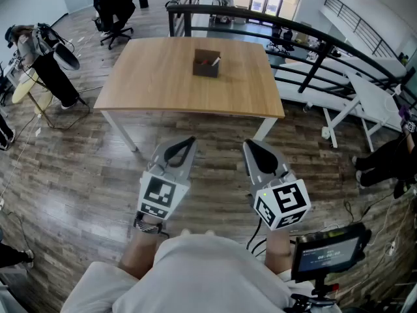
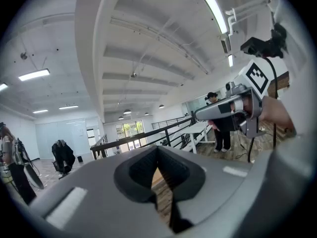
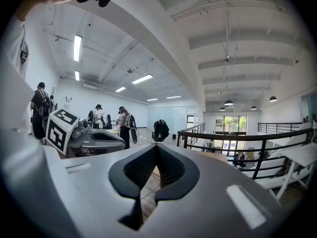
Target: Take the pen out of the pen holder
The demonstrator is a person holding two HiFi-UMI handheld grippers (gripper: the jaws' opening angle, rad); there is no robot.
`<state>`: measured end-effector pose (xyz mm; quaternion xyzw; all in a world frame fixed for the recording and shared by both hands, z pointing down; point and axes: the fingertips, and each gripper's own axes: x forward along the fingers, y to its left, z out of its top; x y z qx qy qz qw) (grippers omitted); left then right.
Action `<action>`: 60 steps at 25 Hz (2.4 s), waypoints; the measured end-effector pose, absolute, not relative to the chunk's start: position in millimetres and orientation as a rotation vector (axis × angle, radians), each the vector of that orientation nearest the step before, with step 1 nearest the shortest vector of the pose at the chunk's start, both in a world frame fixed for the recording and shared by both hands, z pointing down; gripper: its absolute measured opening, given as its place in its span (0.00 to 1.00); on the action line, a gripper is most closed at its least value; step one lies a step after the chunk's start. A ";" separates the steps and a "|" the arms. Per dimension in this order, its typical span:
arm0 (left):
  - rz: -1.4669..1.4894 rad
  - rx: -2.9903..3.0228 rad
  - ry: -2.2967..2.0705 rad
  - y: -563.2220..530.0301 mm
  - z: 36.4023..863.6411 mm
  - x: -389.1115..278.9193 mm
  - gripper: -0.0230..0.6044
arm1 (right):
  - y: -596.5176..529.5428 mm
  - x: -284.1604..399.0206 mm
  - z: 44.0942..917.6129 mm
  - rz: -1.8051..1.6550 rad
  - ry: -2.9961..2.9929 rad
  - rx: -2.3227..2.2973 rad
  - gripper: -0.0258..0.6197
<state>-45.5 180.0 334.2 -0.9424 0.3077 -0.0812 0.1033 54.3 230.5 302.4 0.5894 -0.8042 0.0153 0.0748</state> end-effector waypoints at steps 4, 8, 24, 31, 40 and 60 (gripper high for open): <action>-0.246 -2.783 0.896 183.9 337.5 -41.4 0.03 | 232.7 58.5 304.7 0.063 -2.423 1.783 0.04; -0.236 -2.791 0.922 187.1 340.1 -38.6 0.03 | 236.4 65.3 304.0 0.063 -2.466 1.792 0.04; -0.237 -2.777 0.970 131.4 345.8 -15.5 0.03 | 174.6 90.3 315.2 0.047 -2.485 1.735 0.04; -0.231 -2.786 0.950 52.2 344.8 -3.3 0.03 | 100.6 99.2 312.8 0.042 -2.469 1.740 0.04; -0.240 -2.807 0.869 -19.3 343.5 4.4 0.03 | 16.9 96.6 310.0 0.033 -2.458 1.770 0.04; -0.275 -2.870 0.881 -124.4 364.9 -14.5 0.03 | -106.4 88.4 337.7 0.125 -2.413 1.743 0.08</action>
